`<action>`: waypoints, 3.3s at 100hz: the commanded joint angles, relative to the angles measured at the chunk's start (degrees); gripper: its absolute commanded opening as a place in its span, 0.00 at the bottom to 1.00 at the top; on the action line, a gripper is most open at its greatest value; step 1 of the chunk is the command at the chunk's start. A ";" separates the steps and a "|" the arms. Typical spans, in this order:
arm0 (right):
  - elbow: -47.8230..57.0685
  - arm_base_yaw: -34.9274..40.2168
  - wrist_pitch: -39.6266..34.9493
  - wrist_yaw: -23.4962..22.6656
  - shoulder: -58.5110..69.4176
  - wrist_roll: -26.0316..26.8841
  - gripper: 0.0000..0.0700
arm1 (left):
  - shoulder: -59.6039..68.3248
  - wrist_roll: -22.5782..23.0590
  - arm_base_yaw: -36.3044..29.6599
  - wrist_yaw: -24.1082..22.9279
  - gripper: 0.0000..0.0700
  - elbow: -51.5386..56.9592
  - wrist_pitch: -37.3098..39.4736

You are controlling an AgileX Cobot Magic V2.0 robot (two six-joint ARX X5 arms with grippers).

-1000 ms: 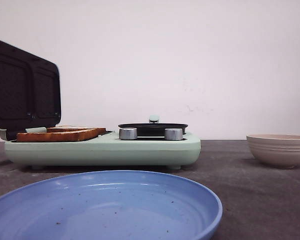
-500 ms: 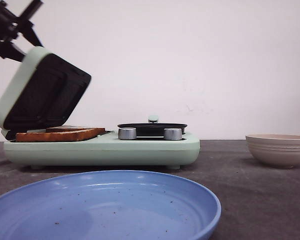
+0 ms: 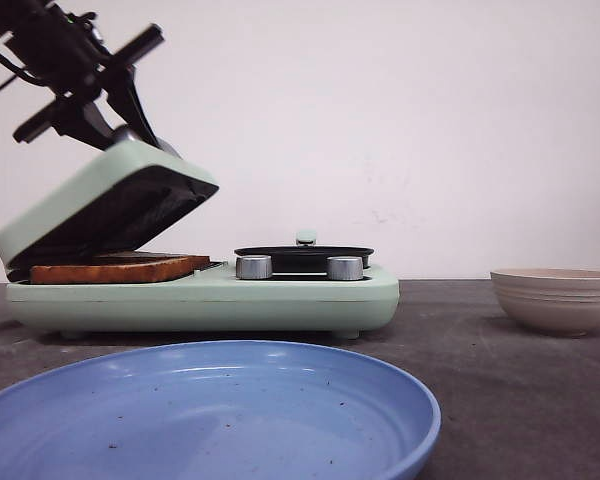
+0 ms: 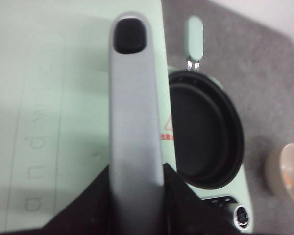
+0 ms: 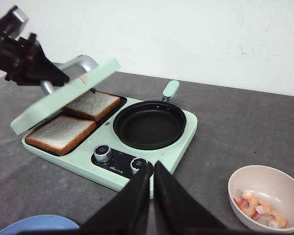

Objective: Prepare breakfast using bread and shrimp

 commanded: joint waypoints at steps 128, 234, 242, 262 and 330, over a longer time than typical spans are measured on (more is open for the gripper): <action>0.37 -2.49 7.67 7.96 3.13 11.89 0.01 | -22.82 3.69 -3.85 1.77 0.00 2.51 -6.01; 19.78 -51.04 -8.39 -35.60 58.62 12.85 0.51 | -50.56 11.76 -12.85 -5.16 0.00 2.49 -27.19; 19.78 -51.04 -7.08 -35.52 59.78 12.87 0.49 | -50.60 11.61 -12.87 -5.14 0.00 2.49 -27.26; 19.78 -51.69 -4.33 -31.91 62.07 13.14 0.47 | -50.64 10.62 -13.14 -5.11 0.00 2.49 -28.39; 19.78 -52.81 9.16 -38.95 74.27 18.38 0.39 | -50.64 5.29 -13.14 -5.11 0.00 2.49 -28.48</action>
